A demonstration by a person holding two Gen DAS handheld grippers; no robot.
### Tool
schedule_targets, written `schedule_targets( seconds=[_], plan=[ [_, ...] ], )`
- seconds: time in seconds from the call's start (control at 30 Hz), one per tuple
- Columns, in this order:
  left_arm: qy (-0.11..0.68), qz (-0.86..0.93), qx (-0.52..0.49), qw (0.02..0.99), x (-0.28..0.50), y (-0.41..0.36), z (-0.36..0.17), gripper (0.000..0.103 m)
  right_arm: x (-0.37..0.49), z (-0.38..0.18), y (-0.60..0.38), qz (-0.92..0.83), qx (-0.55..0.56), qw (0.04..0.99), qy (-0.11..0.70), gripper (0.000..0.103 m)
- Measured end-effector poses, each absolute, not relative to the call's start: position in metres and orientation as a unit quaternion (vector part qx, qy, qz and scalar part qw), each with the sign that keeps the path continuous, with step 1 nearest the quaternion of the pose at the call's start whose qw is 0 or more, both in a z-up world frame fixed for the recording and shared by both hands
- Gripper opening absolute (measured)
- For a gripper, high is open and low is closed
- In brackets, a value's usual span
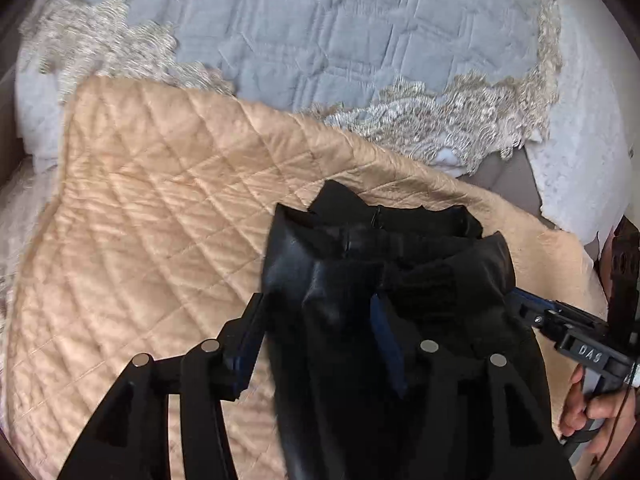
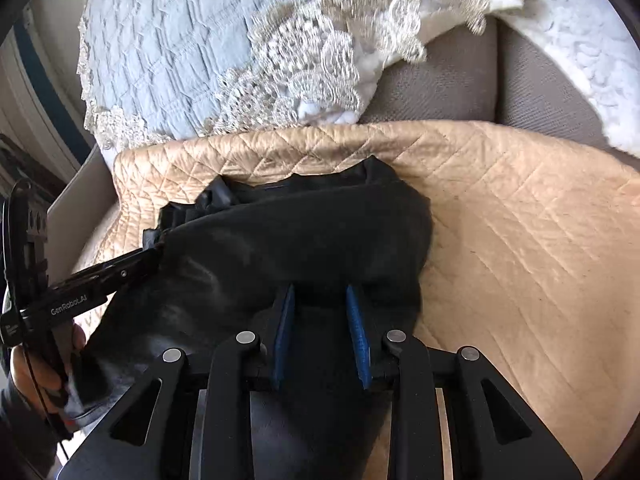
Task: Fold large clothes
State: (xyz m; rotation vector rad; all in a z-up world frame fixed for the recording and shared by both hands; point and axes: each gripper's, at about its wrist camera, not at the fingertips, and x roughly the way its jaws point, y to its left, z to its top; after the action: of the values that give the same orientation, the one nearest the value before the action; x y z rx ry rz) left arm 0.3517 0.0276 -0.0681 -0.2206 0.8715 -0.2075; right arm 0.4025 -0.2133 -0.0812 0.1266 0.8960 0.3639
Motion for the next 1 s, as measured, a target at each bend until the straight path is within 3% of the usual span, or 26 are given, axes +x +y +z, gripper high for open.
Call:
schedule_targets(
  seconds=[0.23, 0.43, 0.53, 0.63, 0.7, 1.0],
  plan=[
    [0.355, -0.135, -0.084, 0.921, 0.235, 0.028, -0.031, 0.051, 0.298, -0.058, -0.215, 0.204, 0.051, 0.892, 0.399, 0.028],
    [0.404, -0.117, -0.099, 0.902, 0.207, 0.026, -0.072, 0.052, 0.257, -0.097, -0.199, 0.197, 0.024, 0.888, 0.416, 0.029],
    [0.409, -0.109, -0.129, 0.897, 0.204, 0.033, -0.073, 0.053, 0.261, -0.091, -0.204, 0.193, 0.043, 0.884, 0.423, 0.03],
    [0.4, -0.092, -0.102, 0.906, 0.187, 0.025, -0.054, 0.05, 0.246, -0.074, -0.208, 0.188, 0.037, 0.89, 0.414, 0.033],
    [0.393, -0.09, -0.098, 0.91, 0.171, 0.023, -0.041, 0.05, 0.228, -0.066, -0.211, 0.188, 0.032, 0.895, 0.404, 0.046],
    [0.401, -0.067, -0.043, 0.913, 0.107, 0.002, -0.037, 0.057, 0.159, -0.063, -0.217, 0.183, 0.019, 0.899, 0.398, 0.053]
  ],
)
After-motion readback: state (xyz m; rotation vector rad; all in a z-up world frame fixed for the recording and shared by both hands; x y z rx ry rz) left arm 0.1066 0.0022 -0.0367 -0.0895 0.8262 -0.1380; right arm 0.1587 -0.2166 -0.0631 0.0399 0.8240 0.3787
